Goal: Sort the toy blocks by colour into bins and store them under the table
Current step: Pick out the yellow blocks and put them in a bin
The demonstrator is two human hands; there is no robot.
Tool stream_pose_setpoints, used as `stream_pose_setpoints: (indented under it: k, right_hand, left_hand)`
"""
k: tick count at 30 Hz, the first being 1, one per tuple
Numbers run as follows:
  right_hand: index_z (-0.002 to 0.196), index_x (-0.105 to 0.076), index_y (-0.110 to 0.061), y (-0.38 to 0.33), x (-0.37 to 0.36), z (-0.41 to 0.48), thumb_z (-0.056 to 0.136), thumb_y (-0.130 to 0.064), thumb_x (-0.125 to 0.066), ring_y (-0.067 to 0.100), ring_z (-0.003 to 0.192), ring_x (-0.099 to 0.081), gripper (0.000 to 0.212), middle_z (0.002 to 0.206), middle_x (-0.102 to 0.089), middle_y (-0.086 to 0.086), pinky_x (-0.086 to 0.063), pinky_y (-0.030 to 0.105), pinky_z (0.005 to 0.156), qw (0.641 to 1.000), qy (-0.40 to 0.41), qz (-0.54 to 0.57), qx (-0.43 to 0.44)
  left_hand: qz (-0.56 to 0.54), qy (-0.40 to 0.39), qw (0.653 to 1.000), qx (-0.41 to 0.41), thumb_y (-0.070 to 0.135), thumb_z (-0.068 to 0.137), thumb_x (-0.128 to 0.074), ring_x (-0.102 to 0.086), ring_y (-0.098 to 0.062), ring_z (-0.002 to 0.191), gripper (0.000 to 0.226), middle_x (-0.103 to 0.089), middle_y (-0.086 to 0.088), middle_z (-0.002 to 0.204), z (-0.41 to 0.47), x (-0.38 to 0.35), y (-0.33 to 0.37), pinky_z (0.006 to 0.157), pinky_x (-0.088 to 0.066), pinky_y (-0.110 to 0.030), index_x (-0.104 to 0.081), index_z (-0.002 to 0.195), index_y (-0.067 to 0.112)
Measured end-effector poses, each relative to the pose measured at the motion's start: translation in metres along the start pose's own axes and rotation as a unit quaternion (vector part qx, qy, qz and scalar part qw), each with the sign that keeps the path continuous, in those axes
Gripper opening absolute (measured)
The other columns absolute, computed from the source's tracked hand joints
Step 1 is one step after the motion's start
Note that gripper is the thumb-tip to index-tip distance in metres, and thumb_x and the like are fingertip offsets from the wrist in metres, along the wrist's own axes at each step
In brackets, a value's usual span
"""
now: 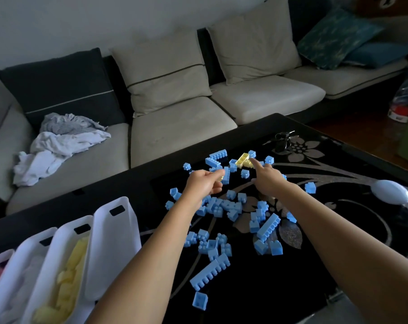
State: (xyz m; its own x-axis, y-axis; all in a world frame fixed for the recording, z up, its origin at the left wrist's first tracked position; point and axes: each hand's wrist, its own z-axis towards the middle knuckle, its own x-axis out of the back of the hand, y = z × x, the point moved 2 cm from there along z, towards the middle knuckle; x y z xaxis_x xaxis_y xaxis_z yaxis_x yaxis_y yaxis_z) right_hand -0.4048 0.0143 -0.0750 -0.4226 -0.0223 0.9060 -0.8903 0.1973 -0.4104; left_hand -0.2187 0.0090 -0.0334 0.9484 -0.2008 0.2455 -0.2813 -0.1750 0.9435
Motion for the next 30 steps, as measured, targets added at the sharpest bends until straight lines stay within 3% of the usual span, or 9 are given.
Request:
stream_pose_setpoints:
  k: [3, 6, 10, 14, 18, 22, 25, 27, 30]
  right_hand:
    - [0.151, -0.005, -0.027, 0.0, 0.004, 0.01, 0.096, -0.032, -0.05, 0.04, 0.122, -0.044, 0.072, 0.149, -0.019, 0.023, -0.043, 0.038, 0.084, 1.0, -0.001, -0.023, -0.016]
    - [0.147, -0.021, -0.025, -0.004, 0.005, 0.012, 0.094, -0.035, -0.053, 0.04, 0.118, -0.046, 0.064, 0.143, -0.026, 0.021, -0.044, 0.038, 0.084, 1.0, 0.01, -0.012, -0.025]
    - [0.125, -0.043, -0.016, -0.005, 0.004, 0.005, 0.094, -0.024, -0.054, 0.034, 0.091, -0.053, 0.034, 0.123, -0.04, 0.018, -0.039, 0.032, 0.062, 0.998, 0.05, 0.012, -0.019]
    - [0.108, -0.051, -0.009, -0.003, 0.001, -0.003, 0.094, -0.01, -0.05, 0.026, 0.075, -0.051, 0.014, 0.12, -0.041, 0.017, -0.046, 0.034, 0.061, 0.998, 0.056, -0.022, -0.022]
    - [0.115, -0.051, -0.005, -0.005, 0.003, -0.011, 0.093, -0.004, -0.05, 0.02, 0.065, -0.048, 0.022, 0.124, -0.041, 0.02, -0.042, 0.03, 0.053, 0.997, 0.058, -0.039, -0.019]
    - [0.113, -0.05, -0.003, -0.011, 0.01, -0.023, 0.089, 0.004, -0.046, 0.029, 0.077, -0.051, 0.025, 0.118, -0.044, 0.02, -0.043, 0.034, 0.063, 0.996, 0.073, -0.038, -0.019]
    - [0.114, -0.05, -0.003, -0.047, 0.026, -0.039, 0.094, -0.006, -0.047, 0.032, 0.093, -0.053, 0.02, 0.113, -0.049, 0.018, -0.044, 0.034, 0.07, 0.988, 0.146, -0.004, 0.042]
    - [0.105, -0.056, -0.005, -0.085, 0.037, -0.051, 0.096, -0.014, -0.047, 0.024, 0.077, -0.056, 0.015, 0.099, -0.056, 0.013, -0.045, 0.03, 0.062, 0.977, 0.166, 0.096, 0.091]
    - [0.095, -0.062, -0.007, -0.151, 0.038, -0.069, 0.095, -0.017, -0.052, 0.01, 0.055, -0.05, 0.015, 0.073, -0.056, 0.002, -0.042, 0.018, 0.045, 0.939, 0.011, 0.324, 0.115]
  left_hand:
    - [-0.203, -0.028, 0.975, 0.084, 0.024, 0.091, -0.06, -0.058, -0.015, 0.062, 0.021, -0.058, -0.01, 0.075, -0.013, 0.018, 0.003, 0.055, -0.055, -0.024, -0.057, 0.089, 0.003]
    - [-0.364, -0.056, 0.917, 0.154, 0.027, 0.093, -0.052, -0.051, -0.014, 0.054, 0.024, -0.051, -0.009, 0.07, -0.027, 0.038, 0.002, 0.045, -0.051, -0.022, -0.05, 0.085, 0.005]
    - [-0.441, -0.078, 0.878, 0.169, 0.025, 0.092, -0.04, -0.041, -0.011, 0.044, 0.029, -0.04, -0.004, 0.058, -0.042, 0.058, 0.003, 0.039, -0.042, -0.017, -0.039, 0.067, 0.012]
    - [-0.461, -0.085, 0.867, 0.17, 0.032, 0.095, -0.035, -0.034, -0.007, 0.034, 0.038, -0.035, 0.002, 0.051, -0.061, 0.08, 0.002, 0.029, -0.028, -0.014, -0.038, 0.061, 0.014]
    - [-0.427, -0.083, 0.886, 0.158, 0.038, 0.095, -0.036, -0.024, -0.004, 0.028, 0.044, -0.028, 0.007, 0.042, -0.083, 0.104, 0.001, 0.025, -0.016, -0.015, -0.034, 0.056, 0.018]
    - [-0.326, -0.038, 0.937, 0.122, 0.048, 0.092, -0.044, -0.02, -0.003, 0.027, 0.047, -0.023, 0.009, 0.04, -0.105, 0.13, -0.002, 0.026, -0.012, -0.015, -0.037, 0.056, 0.018]
    - [-0.241, 0.01, 0.968, 0.077, 0.05, 0.09, -0.048, -0.017, -0.003, 0.029, 0.048, -0.021, 0.008, 0.04, -0.128, 0.165, -0.011, 0.029, -0.01, -0.012, -0.036, 0.057, 0.018]
    - [-0.197, 0.073, 0.977, 0.044, 0.049, 0.09, -0.049, -0.017, -0.004, 0.029, 0.047, -0.021, 0.007, 0.04, -0.143, 0.193, -0.021, 0.03, -0.011, -0.011, -0.034, 0.059, 0.018]
    - [-0.076, 0.208, 0.974, 0.044, 0.05, 0.088, -0.054, -0.028, -0.008, 0.032, 0.042, -0.031, 0.004, 0.044, -0.166, 0.233, -0.042, 0.035, -0.022, -0.016, -0.044, 0.068, 0.015]
